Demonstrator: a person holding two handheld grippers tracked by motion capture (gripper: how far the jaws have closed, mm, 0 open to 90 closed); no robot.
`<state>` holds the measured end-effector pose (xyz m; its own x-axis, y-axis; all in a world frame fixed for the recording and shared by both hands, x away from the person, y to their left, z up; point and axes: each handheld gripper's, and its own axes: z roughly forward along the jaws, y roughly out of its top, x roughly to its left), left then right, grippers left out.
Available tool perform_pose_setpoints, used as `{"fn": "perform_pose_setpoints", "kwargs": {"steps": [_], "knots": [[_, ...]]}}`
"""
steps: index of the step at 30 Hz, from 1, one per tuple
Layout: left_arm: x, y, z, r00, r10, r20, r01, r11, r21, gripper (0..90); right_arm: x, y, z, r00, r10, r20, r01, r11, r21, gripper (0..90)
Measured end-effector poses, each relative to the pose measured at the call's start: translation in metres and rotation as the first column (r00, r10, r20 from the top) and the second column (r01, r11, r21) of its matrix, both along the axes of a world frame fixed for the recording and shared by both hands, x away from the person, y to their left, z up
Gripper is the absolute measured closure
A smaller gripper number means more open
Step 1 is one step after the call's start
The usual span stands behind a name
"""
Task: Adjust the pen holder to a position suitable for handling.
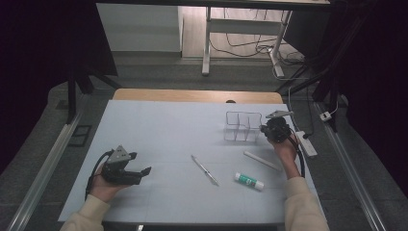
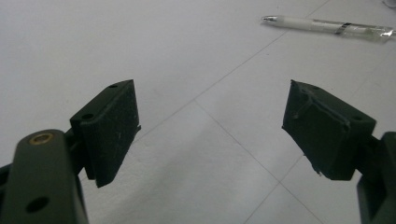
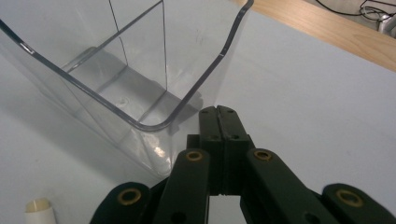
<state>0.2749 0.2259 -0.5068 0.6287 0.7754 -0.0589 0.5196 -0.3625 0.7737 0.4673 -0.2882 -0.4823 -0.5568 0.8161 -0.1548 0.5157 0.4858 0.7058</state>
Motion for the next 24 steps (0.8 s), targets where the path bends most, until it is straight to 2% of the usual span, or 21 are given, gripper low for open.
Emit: {"fn": "perform_pose_setpoints", "kwargs": {"steps": [3,11,14,24], "knots": [[0.000,0.000,0.000,1.0000,0.000,0.000,0.000,1.0000,-0.002,18.6,0.003,0.009,0.001,0.9998,0.014,-0.012,-0.014,1.000,-0.021,89.0],[0.001,0.000,-0.001,1.0000,-0.006,-0.003,0.006,1.0000,-0.002,18.6,0.005,0.020,0.000,0.9993,0.032,-0.021,-0.032,0.999,-0.029,89.0],[0.001,0.000,-0.001,1.0000,-0.008,-0.003,0.008,1.0000,-0.004,18.6,0.005,0.025,0.000,0.9989,0.038,-0.029,-0.040,0.998,-0.045,89.0],[0.001,0.002,0.000,1.0000,-0.006,-0.001,0.006,0.9999,-0.013,18.6,0.007,0.052,0.002,0.9954,0.086,-0.043,-0.089,0.993,-0.080,89.0]]}}
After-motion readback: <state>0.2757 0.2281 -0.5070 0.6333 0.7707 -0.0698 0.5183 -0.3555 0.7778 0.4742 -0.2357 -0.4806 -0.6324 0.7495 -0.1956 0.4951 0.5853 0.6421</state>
